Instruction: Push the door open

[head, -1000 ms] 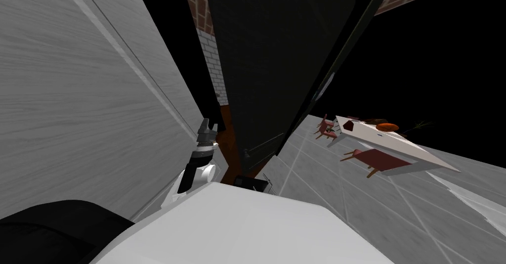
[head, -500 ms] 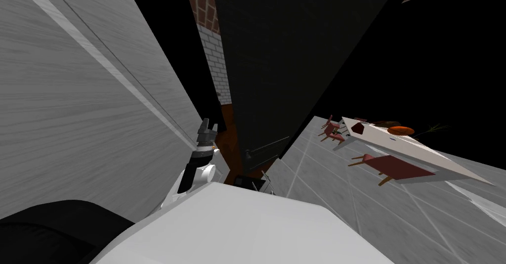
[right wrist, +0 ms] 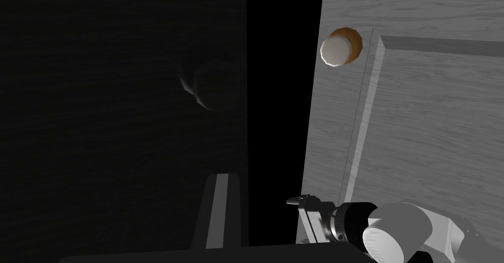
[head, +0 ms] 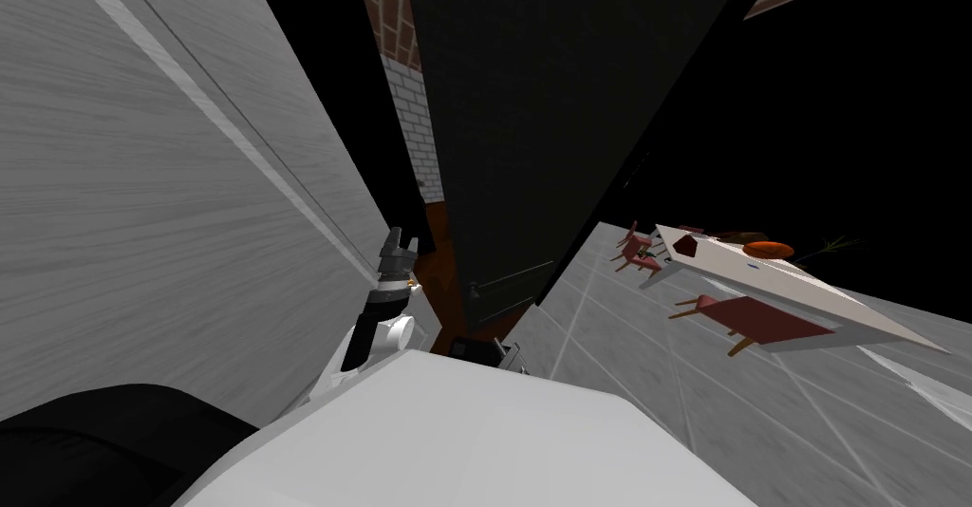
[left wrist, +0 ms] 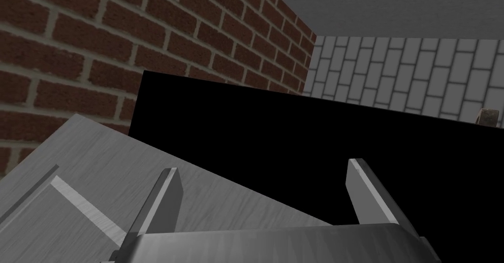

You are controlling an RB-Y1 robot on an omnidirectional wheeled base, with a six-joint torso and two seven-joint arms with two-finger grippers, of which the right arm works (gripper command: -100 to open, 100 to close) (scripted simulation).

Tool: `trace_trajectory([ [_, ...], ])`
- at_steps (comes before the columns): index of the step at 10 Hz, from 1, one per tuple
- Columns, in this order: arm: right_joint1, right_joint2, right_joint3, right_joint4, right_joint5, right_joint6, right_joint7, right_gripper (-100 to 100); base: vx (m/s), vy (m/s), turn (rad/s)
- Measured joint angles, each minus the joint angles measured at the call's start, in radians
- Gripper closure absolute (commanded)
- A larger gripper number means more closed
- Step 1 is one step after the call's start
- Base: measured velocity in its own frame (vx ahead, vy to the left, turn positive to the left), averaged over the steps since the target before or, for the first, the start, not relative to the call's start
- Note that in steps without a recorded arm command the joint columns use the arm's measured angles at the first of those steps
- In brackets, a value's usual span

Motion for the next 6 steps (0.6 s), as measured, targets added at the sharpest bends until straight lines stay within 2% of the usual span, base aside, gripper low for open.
trace_trajectory([
  [1, 0.000, 0.000, 0.000, 0.000, 0.000, 0.000, 0.000, -100, -0.055, -0.020, 0.011],
  [6, -0.061, -0.015, -0.011, 0.024, -0.088, 0.076, 0.036, -100, -0.097, -0.041, 0.018],
])
